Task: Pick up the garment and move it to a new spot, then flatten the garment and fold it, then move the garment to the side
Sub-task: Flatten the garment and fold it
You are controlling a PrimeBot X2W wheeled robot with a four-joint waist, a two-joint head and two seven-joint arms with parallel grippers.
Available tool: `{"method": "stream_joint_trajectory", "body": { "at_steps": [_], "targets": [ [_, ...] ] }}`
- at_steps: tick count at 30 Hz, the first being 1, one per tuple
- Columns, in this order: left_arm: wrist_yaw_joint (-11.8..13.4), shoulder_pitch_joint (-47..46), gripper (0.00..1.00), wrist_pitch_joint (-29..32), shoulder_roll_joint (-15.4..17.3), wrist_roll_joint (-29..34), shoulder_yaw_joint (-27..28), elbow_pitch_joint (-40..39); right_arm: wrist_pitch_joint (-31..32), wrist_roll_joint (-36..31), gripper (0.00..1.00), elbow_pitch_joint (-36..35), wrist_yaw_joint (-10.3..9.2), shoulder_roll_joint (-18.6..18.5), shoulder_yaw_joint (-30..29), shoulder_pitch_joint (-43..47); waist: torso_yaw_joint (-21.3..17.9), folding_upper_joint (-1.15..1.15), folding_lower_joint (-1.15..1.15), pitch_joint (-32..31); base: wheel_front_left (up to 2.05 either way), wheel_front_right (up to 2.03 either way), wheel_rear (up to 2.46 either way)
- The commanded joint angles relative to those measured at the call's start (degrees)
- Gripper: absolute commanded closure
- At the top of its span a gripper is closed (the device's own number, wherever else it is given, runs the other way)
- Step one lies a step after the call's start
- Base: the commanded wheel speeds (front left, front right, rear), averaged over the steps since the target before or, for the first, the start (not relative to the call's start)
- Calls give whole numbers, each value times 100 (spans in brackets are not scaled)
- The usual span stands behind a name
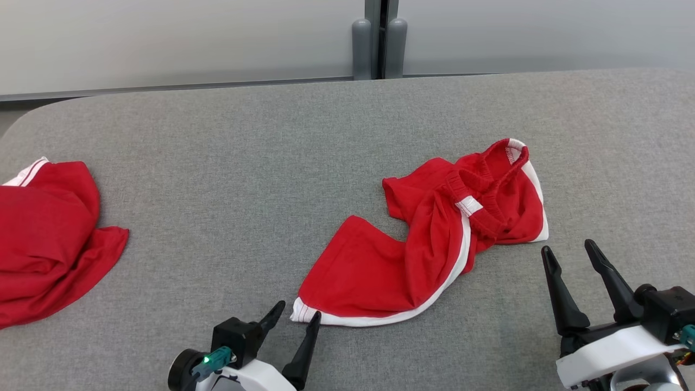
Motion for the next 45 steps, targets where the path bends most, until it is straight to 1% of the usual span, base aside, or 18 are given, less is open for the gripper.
{"method": "stream_joint_trajectory", "body": {
  "at_steps": [1, 2, 3, 9, 16, 17, 23, 27, 28, 29, 30, 31, 34, 38, 43, 45],
  "targets": [
    [-52, -14, 29, 59, 7, -54, -41, 29, 1, 11, 0, 41, 0, -15, 6, -72, -14, 0, 0, 42, 0, 0, 0],
    [-47, -47, 62, 69, 3, -76, -55, 38, -4, 17, 0, 56, 0, -26, 13, -89, -21, 0, 0, 61, 0, 0, 0],
    [-47, -64, 100, 127, 2, -107, -64, 81, -14, 30, 0, 66, 0, -35, 25, -109, -26, 0, 0, 76, 0, 0, 0],
    [-55, -184, 100, 185, 11, -195, -79, 149, 39, 132, 0, 166, 0, -137, 86, -289, -40, 0, 0, 151, 0, 0, 0],
    [-31, -391, 100, 72, -7, -199, -111, 149, 229, 271, 0, 448, 0, -569, 502, -916, 146, 0, 0, 423, 0, 0, 0],
    [-31, -391, 100, 72, -7, -199, -111, 149, 229, 271, 0, 448, 0, -569, 502, -916, 146, 0, 0, 423, 0, 0, 0],
    [-24, -615, 100, -112, -43, -223, -184, 240, 633, 549, 0, 820, 0, -980, 1230, -1632, 375, 0, 0, 690, 0, 0, 0],
    [-4, -713, 100, -252, -58, -261, -224, 323, 947, 758, 0, 1061, 0, -1174, 1600, -1973, 465, 0, 0, 766, 0, 0, 0],
    [-3, -733, 100, -293, -63, -275, -227, 338, 996, 828, 9, 1097, 0, -1200, 1644, -2033, 480, 0, 0, 778, 0, 0, 0],
    [8, -763, 100, -352, -67, -284, -225, 345, 1042, 877, 58, 1136, 0, -1236, 1708, -2093, 492, 0, 0, 785, 0, 0, 0],
    [12, -791, 100, -404, -71, -293, -222, 351, 1065, 930, 80, 1163, 0, -1263, 1747, -2136, 503, 0, 0, 791, 0, 0, 0],
    [13, -807, 100, -439, -76, -299, -221, 354, 1062, 979, 100, 1165, 0, -1288, 1771, -2164, 512, 0, 0, 797, 0, 0, 0],
    [66, -865, 100, -676, -79, -327, -163, 275, 896, 1108, 100, 1100, 0, -1307, 1691, -2159, 517, 0, 0, 783, 0, 0, 0],
    [150, -988, 100, -962, -55, -340, -12, 17, 488, 1217, 100, 870, 0, -1196, 1416, -1968, 464, 0, 0, 686, 0, 0, 0],
    [303, -1237, 100, -1140, 59, -285, 293, -550, 39, 1195, 100, 431, 0, -1034, 978, -1737, 315, 0, 0, 492, 0, 0, 0],
    [324, -1355, 100, -1168, 111, -270, 381, -782, -88, 1146, 100, 202, 0, -943, 837, -1656, 247, 0, 0, 405, 0, 0, 0]
  ]
}}
